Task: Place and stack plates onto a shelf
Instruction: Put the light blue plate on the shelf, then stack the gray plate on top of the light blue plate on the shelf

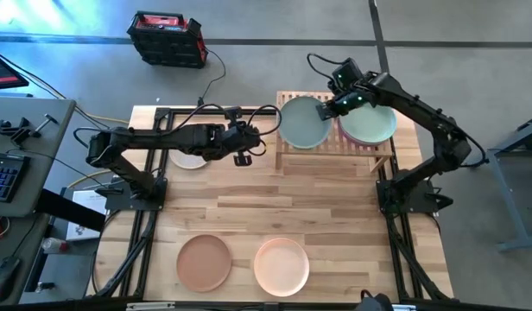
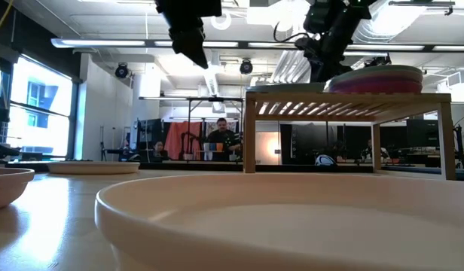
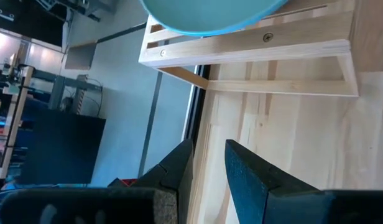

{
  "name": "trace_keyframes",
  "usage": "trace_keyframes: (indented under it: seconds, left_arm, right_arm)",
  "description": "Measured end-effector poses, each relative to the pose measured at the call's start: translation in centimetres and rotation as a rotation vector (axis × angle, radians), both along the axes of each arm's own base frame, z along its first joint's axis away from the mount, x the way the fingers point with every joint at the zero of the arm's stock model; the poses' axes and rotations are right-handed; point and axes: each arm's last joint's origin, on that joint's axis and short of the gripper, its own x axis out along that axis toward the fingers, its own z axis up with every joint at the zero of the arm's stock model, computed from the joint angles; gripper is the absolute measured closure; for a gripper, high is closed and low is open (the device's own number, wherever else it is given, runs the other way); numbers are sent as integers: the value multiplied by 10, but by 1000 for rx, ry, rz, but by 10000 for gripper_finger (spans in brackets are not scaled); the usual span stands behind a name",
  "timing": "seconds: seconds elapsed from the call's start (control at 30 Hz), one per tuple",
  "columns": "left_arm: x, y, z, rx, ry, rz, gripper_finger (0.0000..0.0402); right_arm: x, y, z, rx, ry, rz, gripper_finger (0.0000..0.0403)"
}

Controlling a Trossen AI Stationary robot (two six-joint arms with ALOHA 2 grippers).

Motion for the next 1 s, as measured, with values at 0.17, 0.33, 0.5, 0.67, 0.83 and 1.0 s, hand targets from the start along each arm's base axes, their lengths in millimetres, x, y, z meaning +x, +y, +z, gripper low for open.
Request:
trace_keyframes:
  seconds: [0.17,0.33,0.5,0.67,0.83,1.0]
  left_arm:
    - [0,2,0,0,0,5,319]
    - [0,2,0,0,0,5,319]
    - [0,2,0,0,0,5,319]
    - [0,2,0,0,0,5,319]
    - [0,2,0,0,0,5,319]
    - [0,2,0,0,0,5,319]
  right_arm:
    - [4,-4,-6,7,19,-13,403]
    - [3,-5,-6,-7,32,-27,403]
    - [4,-5,-5,-19,29,-17,403]
    - [4,-5,-5,-21,29,-15,403]
    - [4,-6,-5,-28,25,-12,396]
    - [5,-6,-4,-37,17,-16,357]
